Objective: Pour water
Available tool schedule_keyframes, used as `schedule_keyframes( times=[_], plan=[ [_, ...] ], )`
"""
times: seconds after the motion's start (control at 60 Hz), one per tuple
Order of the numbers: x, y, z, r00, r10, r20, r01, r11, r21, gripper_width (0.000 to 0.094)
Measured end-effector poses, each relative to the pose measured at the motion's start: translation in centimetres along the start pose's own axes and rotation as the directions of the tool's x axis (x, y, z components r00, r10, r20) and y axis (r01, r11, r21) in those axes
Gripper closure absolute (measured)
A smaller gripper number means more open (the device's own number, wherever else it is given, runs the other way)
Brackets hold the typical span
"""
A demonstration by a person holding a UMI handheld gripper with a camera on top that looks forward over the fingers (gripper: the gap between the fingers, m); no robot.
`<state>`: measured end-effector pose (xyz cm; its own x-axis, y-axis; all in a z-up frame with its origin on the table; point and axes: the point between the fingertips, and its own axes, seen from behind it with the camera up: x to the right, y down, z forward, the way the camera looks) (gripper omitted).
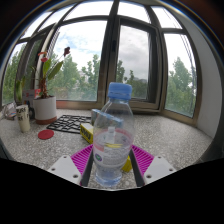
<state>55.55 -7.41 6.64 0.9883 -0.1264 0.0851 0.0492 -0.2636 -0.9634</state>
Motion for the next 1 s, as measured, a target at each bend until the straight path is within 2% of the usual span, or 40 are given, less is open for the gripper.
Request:
schedule_keyframes(
  times=[0.033, 0.117, 0.317, 0.5, 0.583, 0.683, 0.85, 1.0],
  plan=[
    [0.0, -0.1, 0.3, 1.000, -0.005, 0.000, 0.005, 1.000, 0.005, 0.0381],
    [-0.3, -0.4, 0.5, 1.000, 0.000, 0.015, -0.001, 1.000, 0.022, 0.0434],
    [-0.3, -0.8, 0.6, 0.999, 0.021, -0.027, -0.020, 0.999, 0.039, 0.0629],
    [-0.8, -2.6, -0.5, 0.993, -0.034, -0.115, 0.040, 0.998, 0.051, 0.0630],
    [-0.8, -5.5, -1.4, 0.979, -0.073, -0.191, 0.087, 0.994, 0.065, 0.0629],
    [-0.7, -10.5, -2.2, 0.929, -0.203, -0.310, 0.238, 0.968, 0.077, 0.0629],
    [-3.5, -20.6, -2.7, 0.692, -0.499, -0.521, 0.592, 0.806, 0.014, 0.0630],
    [-10.8, -29.7, -1.6, 0.327, -0.713, -0.620, 0.880, 0.469, -0.074, 0.0631]
  ],
)
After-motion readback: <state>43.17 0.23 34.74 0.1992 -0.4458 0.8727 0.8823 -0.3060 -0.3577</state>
